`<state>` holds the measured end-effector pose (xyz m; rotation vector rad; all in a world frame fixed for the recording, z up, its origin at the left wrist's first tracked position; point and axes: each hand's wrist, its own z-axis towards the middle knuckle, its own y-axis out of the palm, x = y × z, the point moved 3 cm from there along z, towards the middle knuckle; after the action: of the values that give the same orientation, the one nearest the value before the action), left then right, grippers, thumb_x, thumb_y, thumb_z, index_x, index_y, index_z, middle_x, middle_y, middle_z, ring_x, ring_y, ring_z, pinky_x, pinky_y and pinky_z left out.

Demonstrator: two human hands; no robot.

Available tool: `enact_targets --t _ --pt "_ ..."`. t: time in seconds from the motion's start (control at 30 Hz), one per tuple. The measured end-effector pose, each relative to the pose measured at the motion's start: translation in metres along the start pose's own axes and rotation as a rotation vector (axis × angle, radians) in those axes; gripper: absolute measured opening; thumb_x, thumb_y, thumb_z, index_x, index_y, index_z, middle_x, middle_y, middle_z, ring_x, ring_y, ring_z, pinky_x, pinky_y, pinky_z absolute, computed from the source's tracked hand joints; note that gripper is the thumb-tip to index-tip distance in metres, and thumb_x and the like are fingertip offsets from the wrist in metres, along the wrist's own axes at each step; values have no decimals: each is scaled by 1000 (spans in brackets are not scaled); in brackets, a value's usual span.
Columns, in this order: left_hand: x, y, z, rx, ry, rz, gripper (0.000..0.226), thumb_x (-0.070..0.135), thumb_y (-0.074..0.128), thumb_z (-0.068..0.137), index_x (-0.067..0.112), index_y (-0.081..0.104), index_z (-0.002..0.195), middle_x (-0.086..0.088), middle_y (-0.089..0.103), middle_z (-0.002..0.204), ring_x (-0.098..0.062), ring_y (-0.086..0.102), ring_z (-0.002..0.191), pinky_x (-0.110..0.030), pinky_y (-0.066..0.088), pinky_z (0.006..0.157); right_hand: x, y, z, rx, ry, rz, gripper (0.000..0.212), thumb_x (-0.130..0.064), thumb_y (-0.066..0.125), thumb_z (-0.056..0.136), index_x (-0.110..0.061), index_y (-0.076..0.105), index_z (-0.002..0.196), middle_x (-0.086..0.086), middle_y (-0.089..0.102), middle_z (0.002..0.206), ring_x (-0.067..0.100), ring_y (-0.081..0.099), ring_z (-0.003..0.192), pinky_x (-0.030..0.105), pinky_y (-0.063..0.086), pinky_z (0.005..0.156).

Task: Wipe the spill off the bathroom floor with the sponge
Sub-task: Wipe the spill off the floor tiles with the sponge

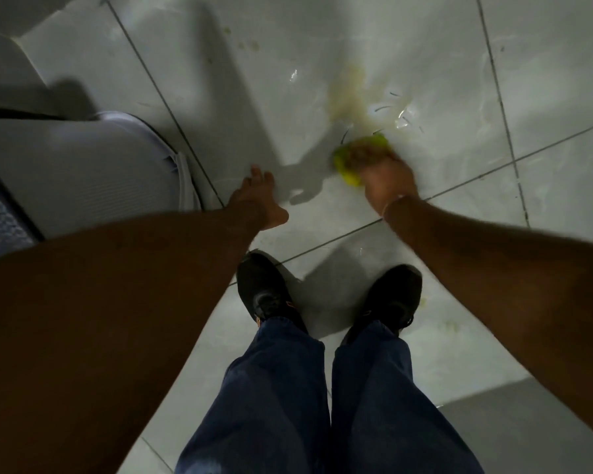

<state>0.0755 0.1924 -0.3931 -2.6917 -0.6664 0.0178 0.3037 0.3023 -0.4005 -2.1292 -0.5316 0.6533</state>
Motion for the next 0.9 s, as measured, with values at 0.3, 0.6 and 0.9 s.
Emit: enact_targets --t 0.3,0.6,0.9 --pt "-5 -6 -6 179 -71 -197 71 43 57 97 28 33 162 -1 12 175 -34 33 154 -42 29 127 -68 31 -9 29 154 121 73 1 55 83 -11 34 152 13 35 158 34 29 147 44 22 123" --pt "13 -4 5 261 4 -95 70 37 52 100 24 27 165 -7 8 175 -32 25 158 -42 26 128 55 8 -28 118 196 81 70 4 50 86 -21 41 150 9 39 158 32 36 145 43 34 118" --pt "26 -17 -1 75 -20 -55 88 37 61 95 17 13 167 -15 -11 174 -37 7 161 -48 20 129 27 -6 2 221 590 308 64 1 51 89 -10 36 151 8 34 159 31 33 144 39 29 120"
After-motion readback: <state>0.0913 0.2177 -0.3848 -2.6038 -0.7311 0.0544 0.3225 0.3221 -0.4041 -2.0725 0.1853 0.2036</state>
